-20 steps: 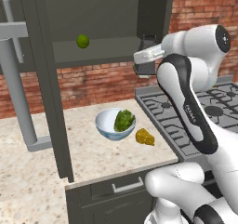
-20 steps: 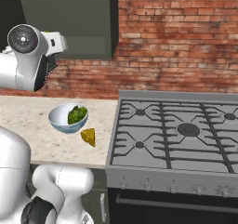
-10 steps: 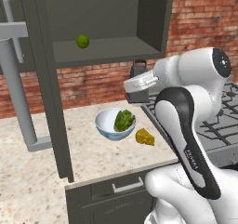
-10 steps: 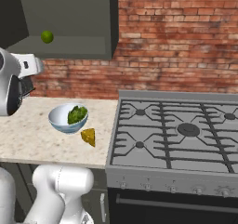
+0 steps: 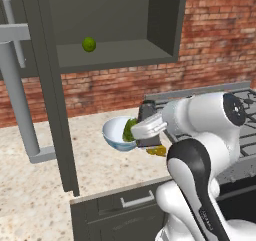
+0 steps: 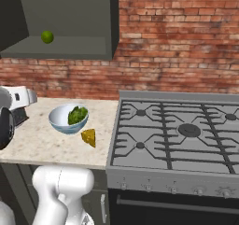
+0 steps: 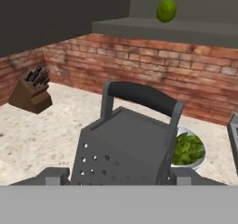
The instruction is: Pick the cheese from the fridge and the cheese grater from the cabinet and place them next to the salad bowl.
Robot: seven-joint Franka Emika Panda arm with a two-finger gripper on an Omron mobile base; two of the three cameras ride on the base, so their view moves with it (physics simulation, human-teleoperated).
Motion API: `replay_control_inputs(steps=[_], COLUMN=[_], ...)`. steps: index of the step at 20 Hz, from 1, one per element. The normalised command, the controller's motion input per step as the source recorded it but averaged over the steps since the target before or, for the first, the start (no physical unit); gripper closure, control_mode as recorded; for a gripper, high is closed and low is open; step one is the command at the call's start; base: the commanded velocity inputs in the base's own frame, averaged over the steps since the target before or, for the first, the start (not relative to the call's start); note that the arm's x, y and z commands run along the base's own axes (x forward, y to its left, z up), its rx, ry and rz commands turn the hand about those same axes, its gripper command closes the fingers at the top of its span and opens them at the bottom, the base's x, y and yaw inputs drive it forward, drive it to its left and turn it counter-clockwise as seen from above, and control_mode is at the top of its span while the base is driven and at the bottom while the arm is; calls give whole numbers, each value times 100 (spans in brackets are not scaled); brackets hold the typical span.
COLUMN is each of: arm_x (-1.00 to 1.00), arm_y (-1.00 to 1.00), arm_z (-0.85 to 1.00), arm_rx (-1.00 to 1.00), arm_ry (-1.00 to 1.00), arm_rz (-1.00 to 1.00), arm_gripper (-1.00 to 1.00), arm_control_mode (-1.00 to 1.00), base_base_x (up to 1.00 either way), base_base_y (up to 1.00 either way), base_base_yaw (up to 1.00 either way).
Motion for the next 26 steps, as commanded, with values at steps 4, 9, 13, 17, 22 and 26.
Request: replay_control_inputs(steps=[4, 9, 13, 17, 22, 26], arm_x=[-44, -7, 19, 61, 32, 6], arm_y=[9, 7, 9, 39, 19, 24], arm_z=[-29, 0, 0, -4, -21, -66], arm_rx=[0, 0, -1, -12, -3, 0], arm_ry=[-6, 1, 12, 29, 18, 0], arm_rz=[4, -6, -19, -31, -15, 0], arm_gripper=[100, 100, 100, 100, 100, 100], arm_control_mode=[-100, -100, -100, -100, -100, -100], base_base_x=[0, 0, 0, 0, 0, 0], base_base_y=[0, 0, 0, 0, 0, 0], base_base_yaw=[0, 0, 0, 0, 0, 0])
